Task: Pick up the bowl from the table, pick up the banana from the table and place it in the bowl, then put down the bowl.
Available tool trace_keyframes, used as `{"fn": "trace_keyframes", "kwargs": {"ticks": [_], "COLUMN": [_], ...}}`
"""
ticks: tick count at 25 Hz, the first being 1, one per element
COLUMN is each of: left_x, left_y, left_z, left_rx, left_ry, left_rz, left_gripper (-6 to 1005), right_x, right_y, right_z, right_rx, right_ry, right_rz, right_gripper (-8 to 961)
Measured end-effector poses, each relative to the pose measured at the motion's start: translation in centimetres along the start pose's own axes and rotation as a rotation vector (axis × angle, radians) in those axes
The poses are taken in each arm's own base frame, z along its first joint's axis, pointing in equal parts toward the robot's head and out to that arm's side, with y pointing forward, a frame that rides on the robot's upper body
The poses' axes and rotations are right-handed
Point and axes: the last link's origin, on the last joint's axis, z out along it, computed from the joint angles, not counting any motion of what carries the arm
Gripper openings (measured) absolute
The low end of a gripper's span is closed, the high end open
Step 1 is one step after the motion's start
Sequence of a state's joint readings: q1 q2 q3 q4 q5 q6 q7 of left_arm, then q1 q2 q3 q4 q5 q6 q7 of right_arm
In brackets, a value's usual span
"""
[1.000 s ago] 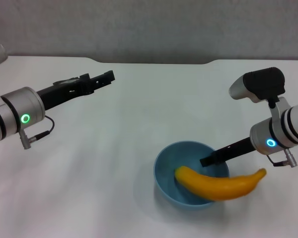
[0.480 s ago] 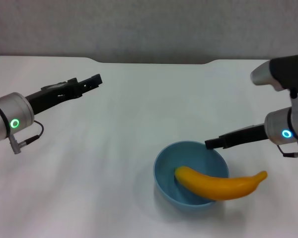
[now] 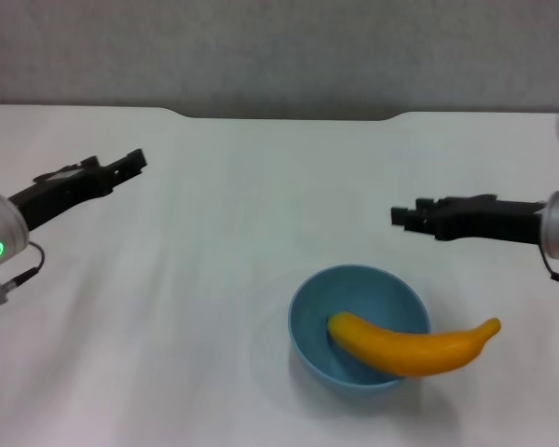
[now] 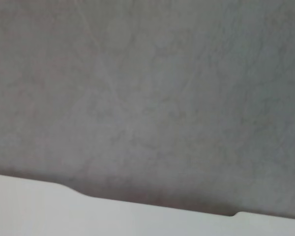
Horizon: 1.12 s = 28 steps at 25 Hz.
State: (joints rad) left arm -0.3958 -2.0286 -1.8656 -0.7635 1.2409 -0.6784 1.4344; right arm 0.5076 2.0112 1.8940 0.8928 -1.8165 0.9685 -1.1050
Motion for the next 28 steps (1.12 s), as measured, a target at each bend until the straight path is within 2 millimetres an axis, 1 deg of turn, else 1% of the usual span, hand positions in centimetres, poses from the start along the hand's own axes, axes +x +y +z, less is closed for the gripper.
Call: {"fn": "trace_keyframes", "kwargs": {"ticks": [5, 6, 7, 8, 11, 14, 17, 21, 26, 28], "left_x": [-1.1, -1.2, -1.5, -1.8, -2.5, -3.2, -3.9, -4.7, -4.8, -4.9], "left_y": [-1.2, -1.4, -1.6, -1.8, -2.3, -2.9, -3.4, -4.1, -4.4, -4.6], "left_z": [-0.4, -0.6, -0.7, -0.9, -1.5, -1.9, -2.2, -2.7, -3.0, -3.1], "left_rx": [0.036, 0.041, 0.045, 0.046, 0.061, 0.088, 0.118, 0.156, 0.178, 0.19], "left_ry": [0.036, 0.055, 0.071, 0.088, 0.122, 0.129, 0.126, 0.127, 0.137, 0.136], "left_rz": [0.074, 0.085, 0.091, 0.092, 0.094, 0.102, 0.11, 0.104, 0.133, 0.162], "left_gripper": [849, 848, 848, 848, 847, 846, 846, 845, 845, 845], "right_x": [1.8, 2.3, 3.3, 3.3, 5.1, 7.1, 8.6, 10.6, 12.5, 12.9], "right_y": [-0.8, -1.0, -1.4, -1.4, -1.8, -1.9, -1.9, -1.8, -2.0, -2.1], "right_z": [-2.2, -2.6, -3.1, -3.1, -4.0, -4.9, -5.7, -6.4, -6.5, -6.5], "right_rx": [0.0, 0.007, 0.02, 0.02, 0.035, 0.048, 0.064, 0.112, 0.197, 0.215], "right_ry": [-0.157, -0.173, -0.215, -0.215, -0.301, -0.407, -0.488, -0.548, -0.561, -0.553], "right_rz": [-0.013, -0.016, -0.015, -0.015, -0.01, 0.001, 0.005, -0.004, -0.014, -0.018], "right_gripper": [502, 502, 502, 501, 501, 500, 499, 489, 403, 403]}}
